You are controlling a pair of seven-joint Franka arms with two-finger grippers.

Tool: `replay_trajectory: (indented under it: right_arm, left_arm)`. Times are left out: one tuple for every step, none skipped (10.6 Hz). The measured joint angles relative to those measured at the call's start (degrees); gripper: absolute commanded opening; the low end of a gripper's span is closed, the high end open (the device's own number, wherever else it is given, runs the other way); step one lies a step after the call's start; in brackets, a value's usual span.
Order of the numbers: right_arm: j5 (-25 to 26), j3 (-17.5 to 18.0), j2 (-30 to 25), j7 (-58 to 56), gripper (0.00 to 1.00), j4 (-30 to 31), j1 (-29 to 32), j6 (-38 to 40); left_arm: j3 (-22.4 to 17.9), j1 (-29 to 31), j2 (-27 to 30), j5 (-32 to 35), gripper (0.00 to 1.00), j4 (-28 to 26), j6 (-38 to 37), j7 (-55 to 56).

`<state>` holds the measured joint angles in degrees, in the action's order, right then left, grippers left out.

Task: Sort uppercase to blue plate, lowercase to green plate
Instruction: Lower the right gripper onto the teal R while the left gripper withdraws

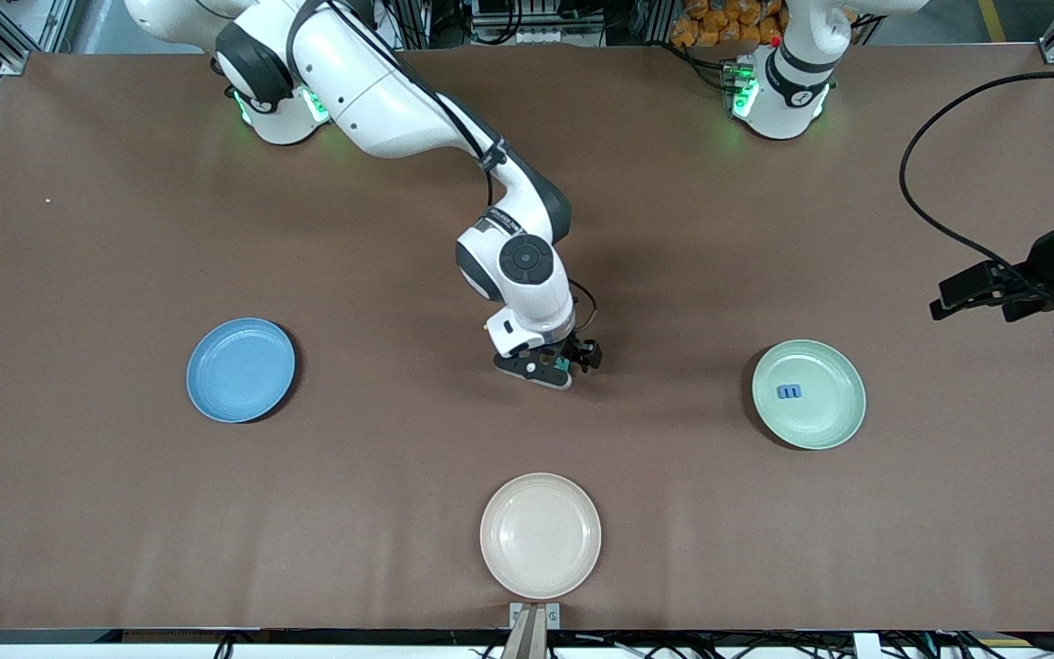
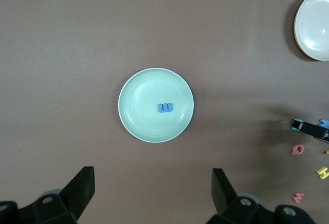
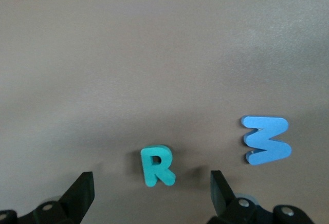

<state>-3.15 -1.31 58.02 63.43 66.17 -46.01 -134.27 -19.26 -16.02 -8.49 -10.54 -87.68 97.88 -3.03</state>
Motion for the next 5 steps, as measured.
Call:
replay_trajectory:
  right_arm:
    - [0.03,-0.99,0.48,-0.01,1.0,-0.02,-0.83,0.0]
    - [0.21,-1.87,0.86,-0.07,1.0,-0.1,-1.54,-0.01]
    - [0.63,-2.69,1.03,-0.17,1.0,-0.19,-2.15,0.29]
    - [1.11,-3.12,1.04,-0.18,1.0,-0.3,-2.48,0.85]
    - [1.34,-3.29,1.04,-0.3,1.0,-0.38,-2.55,1.05]
  left_arm:
    - [-0.02,0.31,0.16,-0.27,1.0,-0.01,-0.01,0.0]
    - [-0.02,0.49,0.18,-1.08,1.0,-0.01,-0.01,0.0]
    - [-0.12,0.6,0.23,-2.53,1.0,0.0,-0.01,0.0]
    - [-0.33,0.76,0.37,-3.18,1.0,0.0,-0.01,0.0]
    - [-0.45,0.93,0.58,-3.34,1.0,0.01,-0.01,0.0]
